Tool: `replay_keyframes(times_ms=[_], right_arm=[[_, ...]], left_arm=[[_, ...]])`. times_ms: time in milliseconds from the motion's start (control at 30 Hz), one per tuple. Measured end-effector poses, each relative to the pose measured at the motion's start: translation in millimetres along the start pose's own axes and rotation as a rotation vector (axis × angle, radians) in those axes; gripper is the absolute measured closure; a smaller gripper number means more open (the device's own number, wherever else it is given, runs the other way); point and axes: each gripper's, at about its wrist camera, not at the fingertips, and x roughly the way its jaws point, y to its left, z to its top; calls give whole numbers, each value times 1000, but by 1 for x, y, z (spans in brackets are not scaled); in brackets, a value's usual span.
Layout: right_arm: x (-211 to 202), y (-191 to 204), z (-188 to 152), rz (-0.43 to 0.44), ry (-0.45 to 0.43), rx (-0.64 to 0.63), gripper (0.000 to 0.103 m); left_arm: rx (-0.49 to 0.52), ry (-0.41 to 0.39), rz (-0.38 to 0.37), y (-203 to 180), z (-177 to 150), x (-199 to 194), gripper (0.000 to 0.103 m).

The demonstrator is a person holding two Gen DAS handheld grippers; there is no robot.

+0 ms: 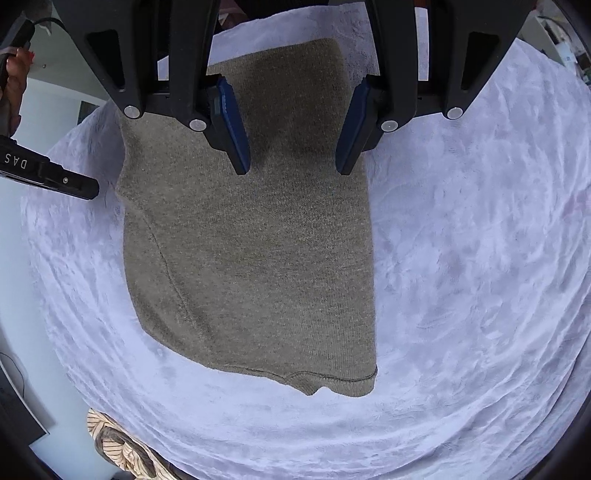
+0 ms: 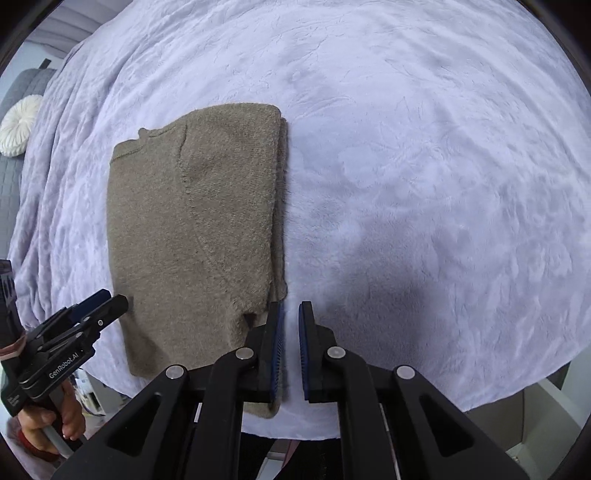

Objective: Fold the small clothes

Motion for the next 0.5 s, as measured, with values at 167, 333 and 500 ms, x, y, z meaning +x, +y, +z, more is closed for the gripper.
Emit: replay_keyframes(times_ms=[167, 333, 500], right_arm=[[-13, 16, 1, 12, -8, -25, 91], [-19, 41, 3, 9, -28, -45, 91], [-24, 61, 6, -39, -43, -81, 82]], left_arm=[[-12, -30, 41, -2, -6, -22, 27], [-20, -41, 44, 2, -9, -37, 27], [-62, -43, 30, 8, -10, -45, 27]])
